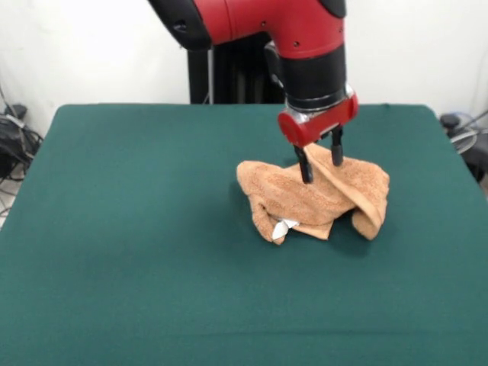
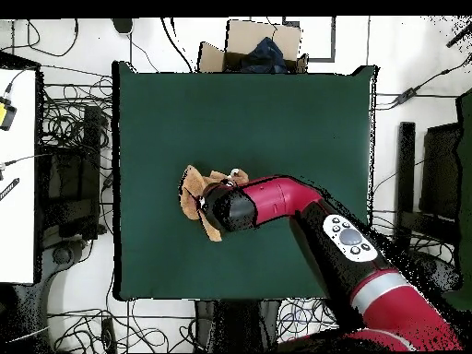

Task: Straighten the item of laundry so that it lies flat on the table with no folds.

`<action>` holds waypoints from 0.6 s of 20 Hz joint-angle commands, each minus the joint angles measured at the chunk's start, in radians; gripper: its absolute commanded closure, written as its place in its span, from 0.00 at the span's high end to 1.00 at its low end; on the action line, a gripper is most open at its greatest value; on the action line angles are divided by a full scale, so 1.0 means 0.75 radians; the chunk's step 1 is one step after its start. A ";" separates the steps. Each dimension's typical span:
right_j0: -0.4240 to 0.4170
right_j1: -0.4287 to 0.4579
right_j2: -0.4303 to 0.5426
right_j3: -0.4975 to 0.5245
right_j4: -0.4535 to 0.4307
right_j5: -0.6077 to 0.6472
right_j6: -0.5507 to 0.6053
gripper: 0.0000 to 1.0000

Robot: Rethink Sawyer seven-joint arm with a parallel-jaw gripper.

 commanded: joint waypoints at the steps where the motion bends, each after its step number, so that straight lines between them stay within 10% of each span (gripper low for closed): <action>1: -0.006 0.080 0.057 -0.029 -0.144 -0.008 -0.160 1.00; 12: -0.032 0.154 0.051 -0.044 -0.213 -0.005 -0.162 1.00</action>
